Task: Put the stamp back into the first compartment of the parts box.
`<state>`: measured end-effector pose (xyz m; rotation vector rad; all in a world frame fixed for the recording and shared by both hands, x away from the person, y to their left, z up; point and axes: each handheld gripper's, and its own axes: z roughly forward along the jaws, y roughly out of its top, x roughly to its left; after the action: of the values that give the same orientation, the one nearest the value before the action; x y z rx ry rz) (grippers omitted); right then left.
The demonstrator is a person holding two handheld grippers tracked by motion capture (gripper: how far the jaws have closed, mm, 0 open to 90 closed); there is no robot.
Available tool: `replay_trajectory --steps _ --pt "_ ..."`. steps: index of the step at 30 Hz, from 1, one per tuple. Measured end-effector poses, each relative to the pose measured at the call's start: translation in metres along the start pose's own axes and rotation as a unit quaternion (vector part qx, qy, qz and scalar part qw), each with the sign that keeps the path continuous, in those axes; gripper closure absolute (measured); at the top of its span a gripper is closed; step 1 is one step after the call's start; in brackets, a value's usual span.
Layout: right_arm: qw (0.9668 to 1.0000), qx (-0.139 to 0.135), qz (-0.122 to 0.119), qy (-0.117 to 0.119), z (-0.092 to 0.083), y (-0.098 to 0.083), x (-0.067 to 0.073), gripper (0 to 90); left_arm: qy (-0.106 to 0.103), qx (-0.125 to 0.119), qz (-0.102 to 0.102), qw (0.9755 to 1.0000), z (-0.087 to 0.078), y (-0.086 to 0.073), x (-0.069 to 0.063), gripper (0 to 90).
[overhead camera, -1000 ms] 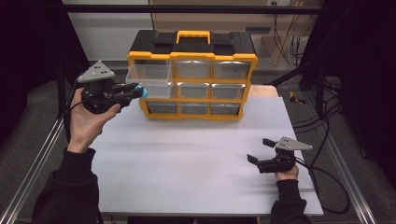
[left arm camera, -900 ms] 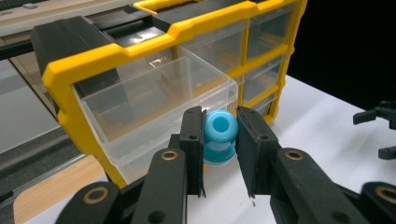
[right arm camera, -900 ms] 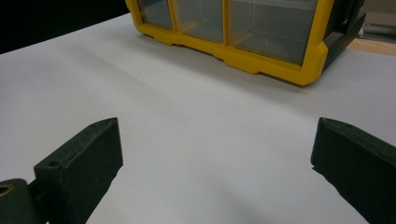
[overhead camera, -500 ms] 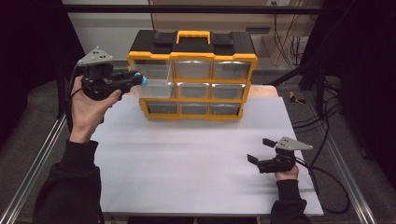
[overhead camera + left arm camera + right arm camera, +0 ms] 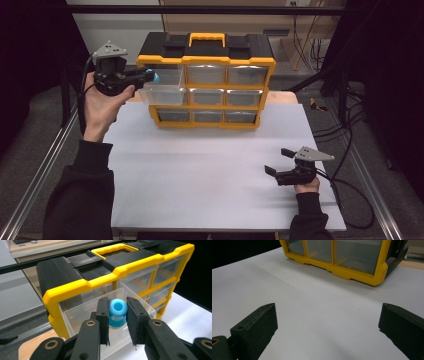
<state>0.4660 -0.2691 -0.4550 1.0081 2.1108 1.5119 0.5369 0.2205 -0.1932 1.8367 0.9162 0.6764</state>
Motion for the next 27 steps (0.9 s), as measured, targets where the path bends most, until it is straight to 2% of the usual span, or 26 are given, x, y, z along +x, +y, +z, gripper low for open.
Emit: replay_trajectory --steps 9,13,22,27 --pt "1.0 0.0 -0.002 -0.001 0.0 0.0 0.0 2.7 0.014 0.012 -0.003 0.9998 0.016 -0.001 0.008 72.7" --pt "1.0 0.0 -0.001 -0.001 0.0 0.0 0.0 2.7 0.014 0.012 -0.007 0.9998 0.019 -0.003 0.011 72.7" --pt "1.0 0.001 -0.001 0.0 0.0 0.0 0.0 2.7 0.019 0.026 -0.012 0.9994 0.031 -0.012 0.017 72.7" --pt "1.0 0.0 0.0 -0.001 0.0 0.0 0.0 2.7 0.019 0.031 -0.014 0.9992 0.036 -0.016 0.017 72.6"
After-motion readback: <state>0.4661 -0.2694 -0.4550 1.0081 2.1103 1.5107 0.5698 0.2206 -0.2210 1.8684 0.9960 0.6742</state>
